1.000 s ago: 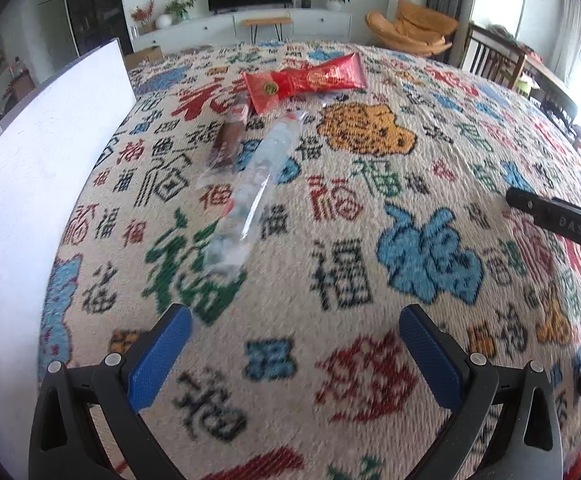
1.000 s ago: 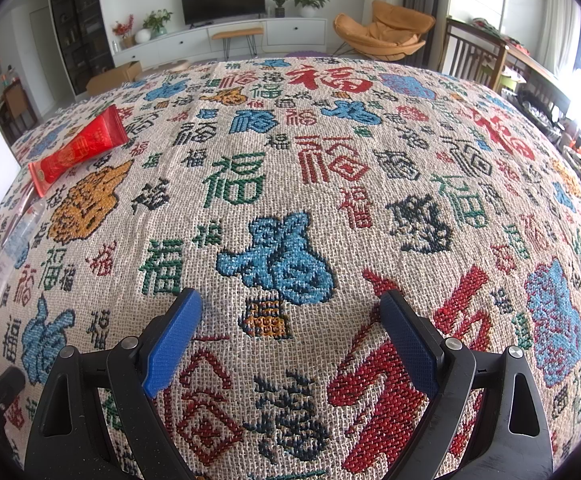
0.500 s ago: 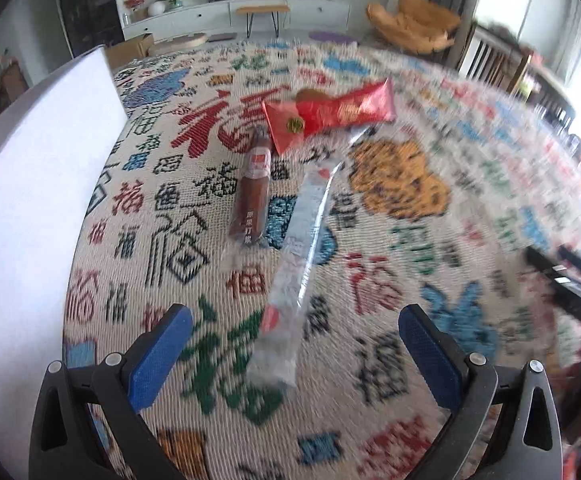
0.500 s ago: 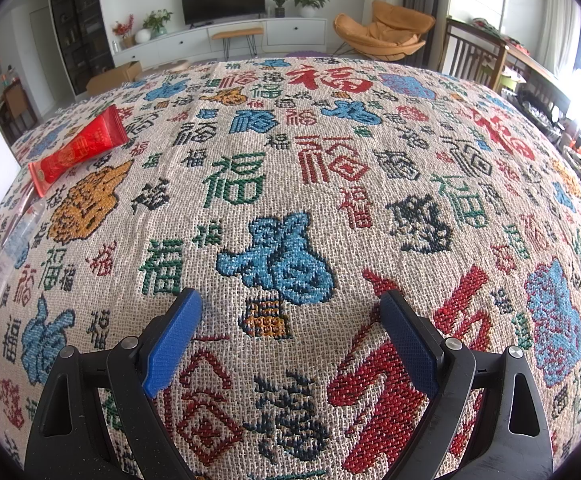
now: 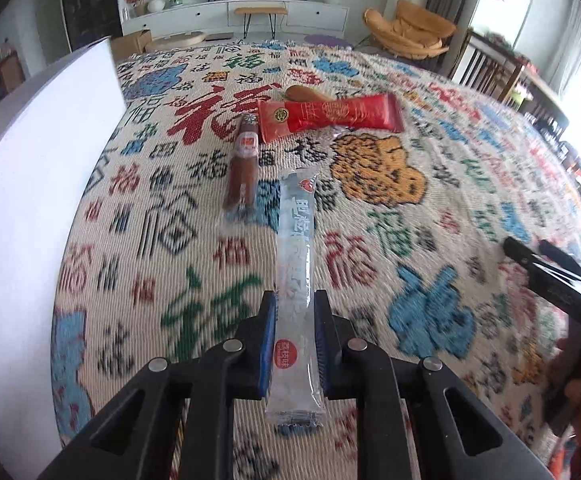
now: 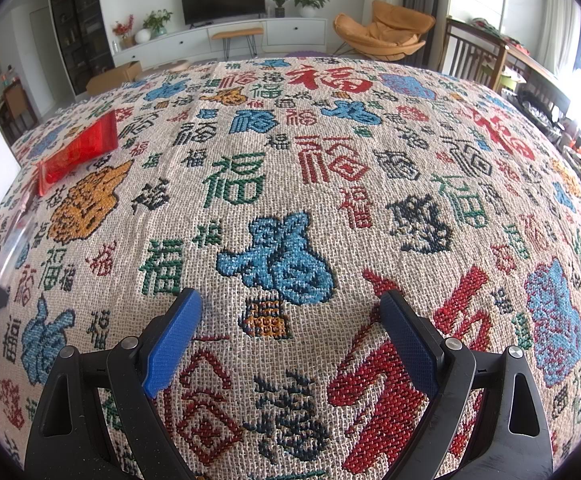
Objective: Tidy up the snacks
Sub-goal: 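Grasp the clear packet with the left gripper while the right moves toward the brown stick packet, then grasp the brown stick packet with the right gripper while the left carries the clear packet toward the white box, then open the left gripper over the white box while the right drops the brown stick packet there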
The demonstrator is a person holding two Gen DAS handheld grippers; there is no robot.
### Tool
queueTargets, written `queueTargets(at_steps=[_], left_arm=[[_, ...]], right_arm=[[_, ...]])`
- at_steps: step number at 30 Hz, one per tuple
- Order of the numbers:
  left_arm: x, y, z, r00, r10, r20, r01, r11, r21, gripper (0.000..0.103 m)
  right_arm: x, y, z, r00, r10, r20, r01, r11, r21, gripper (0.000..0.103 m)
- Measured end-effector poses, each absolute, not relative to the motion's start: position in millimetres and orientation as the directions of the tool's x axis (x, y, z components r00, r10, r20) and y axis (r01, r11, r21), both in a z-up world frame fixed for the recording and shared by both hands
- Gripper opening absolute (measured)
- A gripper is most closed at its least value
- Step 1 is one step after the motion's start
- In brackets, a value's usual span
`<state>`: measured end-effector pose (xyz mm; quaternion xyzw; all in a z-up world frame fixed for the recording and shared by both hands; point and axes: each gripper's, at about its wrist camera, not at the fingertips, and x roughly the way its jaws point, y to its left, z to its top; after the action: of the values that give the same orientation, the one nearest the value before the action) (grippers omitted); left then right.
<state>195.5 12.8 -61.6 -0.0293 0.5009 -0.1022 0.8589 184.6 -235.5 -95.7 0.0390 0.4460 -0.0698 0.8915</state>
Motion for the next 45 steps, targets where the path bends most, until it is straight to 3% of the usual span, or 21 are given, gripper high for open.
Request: queueTargets(at_steps=[9, 10, 13, 19, 24, 27, 28, 29, 30, 33, 37, 45], left_arm=[[111.1, 44.0, -14.9, 0.545, -0.330, -0.771, 0.141, 0.942, -0.303, 0.017], [102.7, 48.5, -10.2, 0.552, -0.336, -0.763, 0.139, 0.940, -0.313, 0.017], [82.0, 60.7, 3.4, 0.577, -0.345, -0.740, 0.131, 0.934, -0.332, 0.017], [56.1, 82.8, 28.7, 0.630, -0.345, -0.696, 0.107, 0.926, -0.362, 0.017], [42.2, 98.4, 44.0, 0.660, -0.347, -0.666, 0.095, 0.919, -0.384, 0.017], [32.8, 110.8, 50.9, 0.673, -0.338, -0.657, 0.075, 0.916, -0.394, 0.017], [29.1, 117.1, 53.6, 0.681, -0.332, -0.652, 0.066, 0.915, -0.397, 0.017], [26.0, 123.3, 55.7, 0.688, -0.327, -0.648, 0.058, 0.914, -0.401, 0.017], [24.0, 130.8, 57.4, 0.696, -0.322, -0.642, 0.046, 0.912, -0.408, 0.017], [22.9, 158.6, 62.1, 0.715, -0.312, -0.626, 0.006, 0.897, -0.441, 0.017], [18.5, 201.1, 71.2, 0.750, -0.211, -0.627, -0.081, 0.911, -0.404, 0.017], [24.7, 286.1, 69.2, 0.742, -0.039, -0.669, -0.254, 0.908, -0.334, 0.018]], right_arm=[[186.8, -234.9, -93.3, 0.554, -0.033, -0.832, 0.080, 0.997, 0.013, 0.093], [187.9, -235.8, -91.6, 0.546, 0.004, -0.837, 0.060, 0.997, 0.044, 0.093], [186.5, -235.2, -79.5, 0.554, 0.267, -0.789, -0.004, 0.948, 0.318, 0.092], [224.6, -151.3, -71.9, 0.369, 0.475, -0.799, -0.069, 0.871, 0.486, 0.092], [291.6, -54.2, -77.7, 0.315, 0.475, -0.822, -0.118, 0.879, 0.462, 0.089], [321.6, -22.3, -85.3, 0.338, 0.370, -0.865, -0.088, 0.928, 0.363, 0.089], [327.7, -14.9, -85.1, 0.355, 0.330, -0.875, -0.101, 0.944, 0.315, 0.075], [330.5, -2.5, -87.8, 0.342, 0.286, -0.895, -0.136, 0.958, 0.254, 0.031], [329.3, 3.7, -86.5, 0.359, 0.218, -0.908, -0.162, 0.972, 0.170, 0.022], [319.2, 3.5, -87.4, 0.321, 0.265, -0.909, -0.232, 0.953, 0.195, 0.018], [302.5, -33.8, -79.4, 0.269, 0.465, -0.844, -0.169, 0.885, 0.434, 0.018], [253.2, -12.9, 38.0, 0.246, 0.753, -0.611, -0.305, 0.658, 0.689, 0.018]])
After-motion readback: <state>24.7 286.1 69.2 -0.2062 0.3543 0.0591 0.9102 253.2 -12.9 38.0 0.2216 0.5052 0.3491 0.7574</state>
